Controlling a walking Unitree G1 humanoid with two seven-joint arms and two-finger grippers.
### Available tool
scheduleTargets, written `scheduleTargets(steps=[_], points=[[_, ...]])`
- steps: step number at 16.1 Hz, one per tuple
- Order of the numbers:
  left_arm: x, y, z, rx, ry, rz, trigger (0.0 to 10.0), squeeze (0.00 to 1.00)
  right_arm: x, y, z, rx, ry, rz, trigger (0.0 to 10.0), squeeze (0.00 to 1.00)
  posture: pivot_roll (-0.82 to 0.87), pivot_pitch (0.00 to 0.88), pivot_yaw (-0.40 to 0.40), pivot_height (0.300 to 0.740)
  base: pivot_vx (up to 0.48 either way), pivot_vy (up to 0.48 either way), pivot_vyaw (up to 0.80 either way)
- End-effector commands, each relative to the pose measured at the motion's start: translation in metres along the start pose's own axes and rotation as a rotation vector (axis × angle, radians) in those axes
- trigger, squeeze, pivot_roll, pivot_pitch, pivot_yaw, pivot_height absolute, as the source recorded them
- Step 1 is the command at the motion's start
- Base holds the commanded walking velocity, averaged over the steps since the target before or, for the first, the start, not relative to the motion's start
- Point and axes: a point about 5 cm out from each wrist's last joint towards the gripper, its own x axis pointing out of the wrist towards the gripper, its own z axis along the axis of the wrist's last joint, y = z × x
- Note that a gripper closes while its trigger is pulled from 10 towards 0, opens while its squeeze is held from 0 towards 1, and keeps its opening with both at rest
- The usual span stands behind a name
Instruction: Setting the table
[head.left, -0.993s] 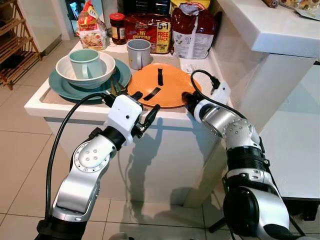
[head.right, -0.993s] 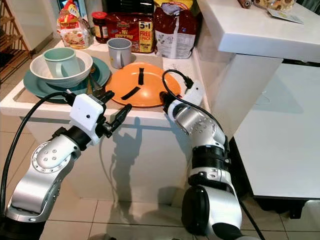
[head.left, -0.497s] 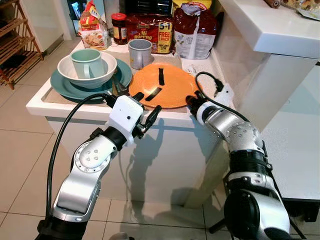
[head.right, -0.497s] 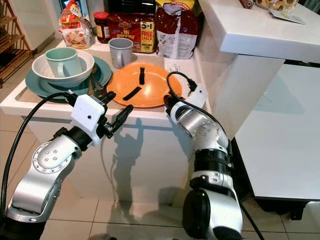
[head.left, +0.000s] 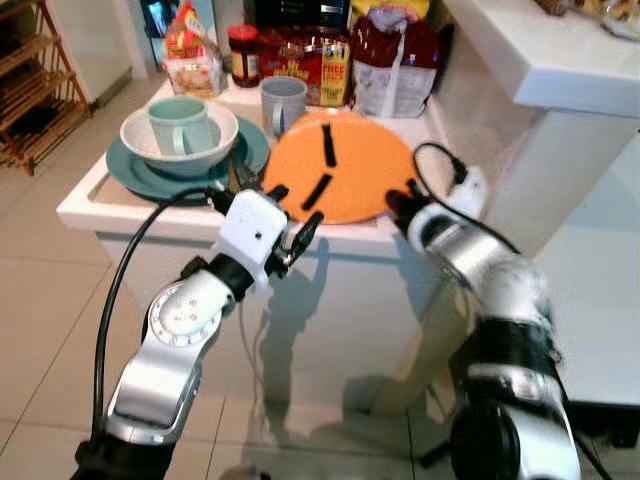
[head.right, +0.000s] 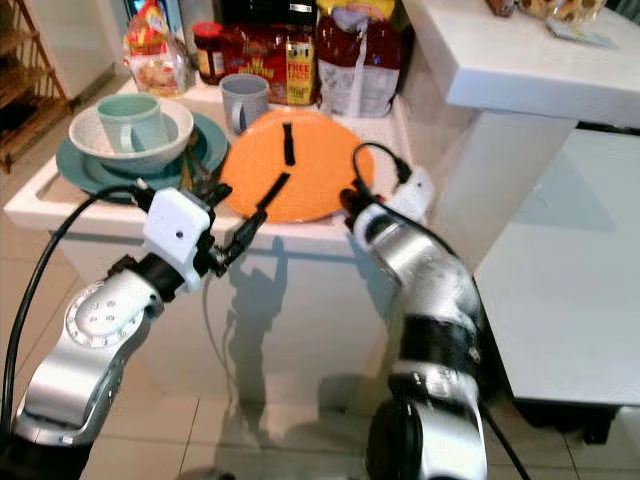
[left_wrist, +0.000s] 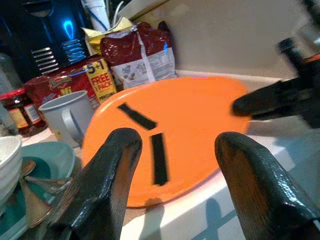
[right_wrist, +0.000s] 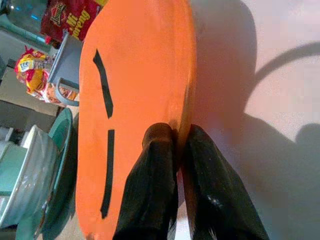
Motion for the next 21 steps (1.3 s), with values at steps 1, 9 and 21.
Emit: scheduleTargets(steps=[1,9,21], points=[[-0.001,-0.003,0.003,-0.006,-0.014,-0.001,10.0,0.0,-0.014,-0.006,0.007,-0.005,-0.023,-0.023,0.0,0.0,0.14,0.0,-0.052,0.74,0.0,0.0,0.0],[-0.008,0.001,0.003,-0.047,-0.02,0.065,10.0,0.0,-0.056,-0.01,0.007,0.019,-0.081,0.088,0.0,0.0,0.13,0.0,-0.042,0.74,0.0,0.0,0.0],[-0.012,0.003,0.004,-0.047,-0.028,0.11,10.0,0.0,-0.088,0.003,0.005,-0.048,-0.239,0.34,10.0,0.0,0.13,0.0,-0.048,0.74,-0.201,0.0,0.0]])
